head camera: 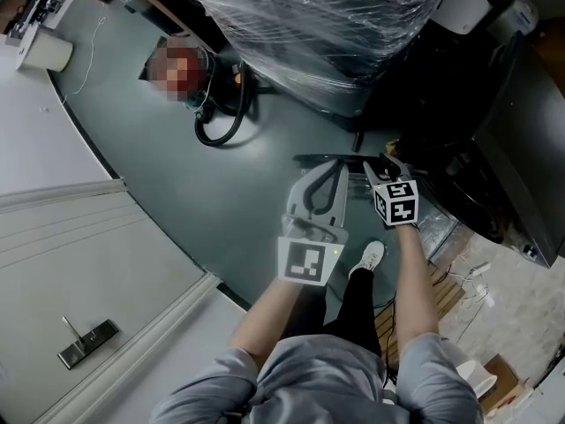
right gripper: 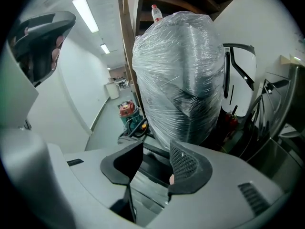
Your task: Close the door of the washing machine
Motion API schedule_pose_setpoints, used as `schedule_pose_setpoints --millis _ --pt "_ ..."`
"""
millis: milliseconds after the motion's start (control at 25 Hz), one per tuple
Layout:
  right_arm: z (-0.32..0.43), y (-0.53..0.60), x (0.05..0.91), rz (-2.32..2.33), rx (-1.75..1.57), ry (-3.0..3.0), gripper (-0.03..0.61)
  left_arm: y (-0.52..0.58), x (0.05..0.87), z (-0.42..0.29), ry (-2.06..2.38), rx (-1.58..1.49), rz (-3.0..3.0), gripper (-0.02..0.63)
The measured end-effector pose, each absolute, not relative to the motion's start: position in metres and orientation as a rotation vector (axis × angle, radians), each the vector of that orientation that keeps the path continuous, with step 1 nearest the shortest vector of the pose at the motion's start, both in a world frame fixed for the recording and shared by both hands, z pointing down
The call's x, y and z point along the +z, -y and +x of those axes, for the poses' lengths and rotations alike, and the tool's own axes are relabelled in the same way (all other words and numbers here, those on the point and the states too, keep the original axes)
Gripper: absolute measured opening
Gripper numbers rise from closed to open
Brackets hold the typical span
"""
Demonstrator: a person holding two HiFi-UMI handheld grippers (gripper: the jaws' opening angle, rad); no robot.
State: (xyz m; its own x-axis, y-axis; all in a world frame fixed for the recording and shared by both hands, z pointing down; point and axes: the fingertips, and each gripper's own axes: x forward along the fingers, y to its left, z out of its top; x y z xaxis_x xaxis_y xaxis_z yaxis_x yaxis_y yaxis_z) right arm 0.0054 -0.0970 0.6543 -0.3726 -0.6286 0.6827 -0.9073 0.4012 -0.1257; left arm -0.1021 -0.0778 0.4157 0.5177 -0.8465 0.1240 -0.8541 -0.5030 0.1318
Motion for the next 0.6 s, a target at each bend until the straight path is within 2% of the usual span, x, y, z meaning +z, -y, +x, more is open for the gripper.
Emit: schedule_pose_setpoints --millis 600 --pt "0.004 0.041 0.653 1.257 0.792 2.136 0.170 0.063 0.409 -0.080 1.422 0.047 2.627 -0.002"
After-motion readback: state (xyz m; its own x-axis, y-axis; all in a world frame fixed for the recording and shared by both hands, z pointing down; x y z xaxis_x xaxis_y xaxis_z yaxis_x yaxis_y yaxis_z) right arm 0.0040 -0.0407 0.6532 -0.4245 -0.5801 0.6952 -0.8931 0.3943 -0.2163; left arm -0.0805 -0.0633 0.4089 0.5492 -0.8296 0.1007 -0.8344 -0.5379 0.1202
